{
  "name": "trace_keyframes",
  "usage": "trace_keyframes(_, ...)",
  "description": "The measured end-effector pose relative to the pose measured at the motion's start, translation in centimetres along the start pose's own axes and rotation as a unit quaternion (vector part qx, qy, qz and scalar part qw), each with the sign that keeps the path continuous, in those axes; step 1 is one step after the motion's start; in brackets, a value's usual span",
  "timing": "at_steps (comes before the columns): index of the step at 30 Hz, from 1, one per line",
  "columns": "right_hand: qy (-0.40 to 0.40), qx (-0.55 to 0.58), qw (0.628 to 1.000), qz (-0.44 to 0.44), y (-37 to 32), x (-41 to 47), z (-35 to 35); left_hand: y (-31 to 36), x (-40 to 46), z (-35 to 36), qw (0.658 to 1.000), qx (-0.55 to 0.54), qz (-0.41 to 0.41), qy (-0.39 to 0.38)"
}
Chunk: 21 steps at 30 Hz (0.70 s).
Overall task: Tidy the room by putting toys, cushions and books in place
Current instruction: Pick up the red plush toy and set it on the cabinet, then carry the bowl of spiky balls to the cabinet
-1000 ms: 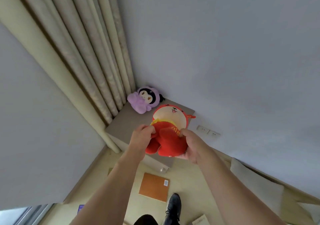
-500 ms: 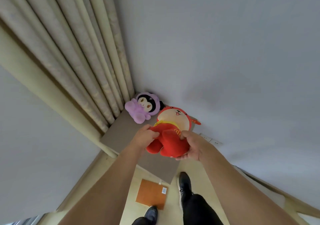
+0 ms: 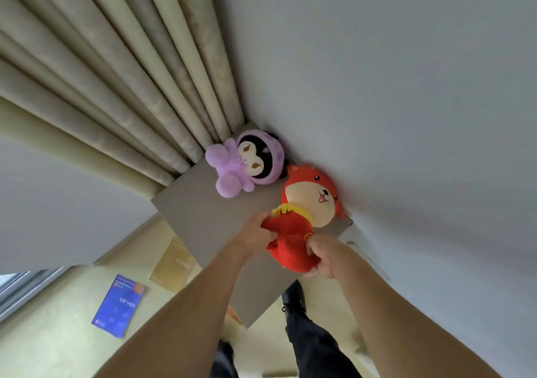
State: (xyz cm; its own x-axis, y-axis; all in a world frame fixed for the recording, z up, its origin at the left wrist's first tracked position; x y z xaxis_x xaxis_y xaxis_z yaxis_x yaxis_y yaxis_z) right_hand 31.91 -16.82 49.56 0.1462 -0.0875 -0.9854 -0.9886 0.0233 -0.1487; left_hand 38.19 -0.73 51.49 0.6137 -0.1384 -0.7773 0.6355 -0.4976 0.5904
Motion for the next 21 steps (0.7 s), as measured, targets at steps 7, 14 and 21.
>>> trace_keyframes(7,-0.017,0.049,0.998,-0.029,-1.3,4.5,2.7,-4.4,2.6,1.8,0.998,0.061,-0.019,0.021)
trace_keyframes(14,0.084,-0.104,0.987,-0.084,-2.3,-1.3,4.4,-7.4,-4.1,-3.5,0.991,-0.017,-0.028,0.127)
trace_keyframes(21,0.017,-0.300,0.911,-0.283,-0.1,-10.4,18.5,-15.0,-17.4,-12.2,0.973,-0.008,-0.073,0.220)
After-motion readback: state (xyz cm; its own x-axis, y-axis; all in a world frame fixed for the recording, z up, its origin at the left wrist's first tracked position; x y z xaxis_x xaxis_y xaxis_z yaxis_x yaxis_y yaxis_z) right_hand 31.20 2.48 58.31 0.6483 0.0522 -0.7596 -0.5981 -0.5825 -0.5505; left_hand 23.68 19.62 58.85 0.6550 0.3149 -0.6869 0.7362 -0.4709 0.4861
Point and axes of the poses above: each hand's wrist, its own x-axis towards the middle knuckle, its own z-axis out of the palm, y = z × x, the point moved 8 cm from there along x, towards the middle knuckle, and after that the axes turned 1 degree about -x, right-handed, at the moved point
